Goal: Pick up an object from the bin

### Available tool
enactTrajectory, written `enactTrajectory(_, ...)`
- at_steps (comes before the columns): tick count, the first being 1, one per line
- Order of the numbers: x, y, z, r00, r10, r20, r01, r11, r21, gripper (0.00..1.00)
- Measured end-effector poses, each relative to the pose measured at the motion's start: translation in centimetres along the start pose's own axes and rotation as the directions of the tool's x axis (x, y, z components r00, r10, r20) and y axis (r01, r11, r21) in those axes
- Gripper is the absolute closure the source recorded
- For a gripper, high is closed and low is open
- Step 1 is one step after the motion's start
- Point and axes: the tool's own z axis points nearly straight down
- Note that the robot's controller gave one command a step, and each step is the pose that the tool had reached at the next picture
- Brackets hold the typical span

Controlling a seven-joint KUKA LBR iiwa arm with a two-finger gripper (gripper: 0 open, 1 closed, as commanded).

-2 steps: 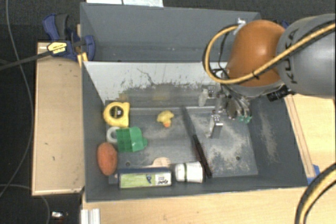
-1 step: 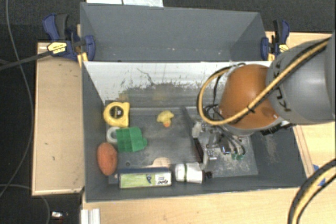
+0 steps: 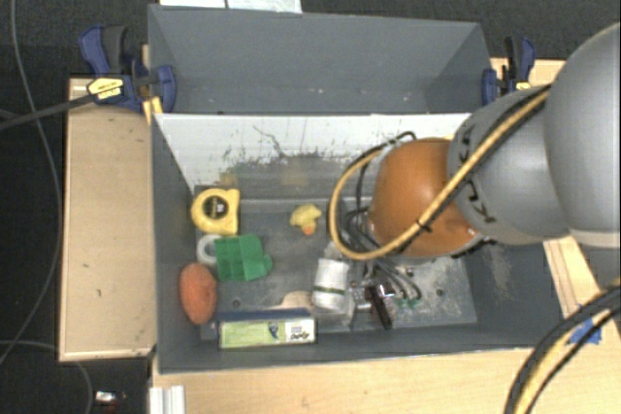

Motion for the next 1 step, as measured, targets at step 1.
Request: enactTrajectory(1, -1.23, -8.69, -1.33, 0.994, -0.112, -0.01, 0.112, 0.994, -0.001, 1.0)
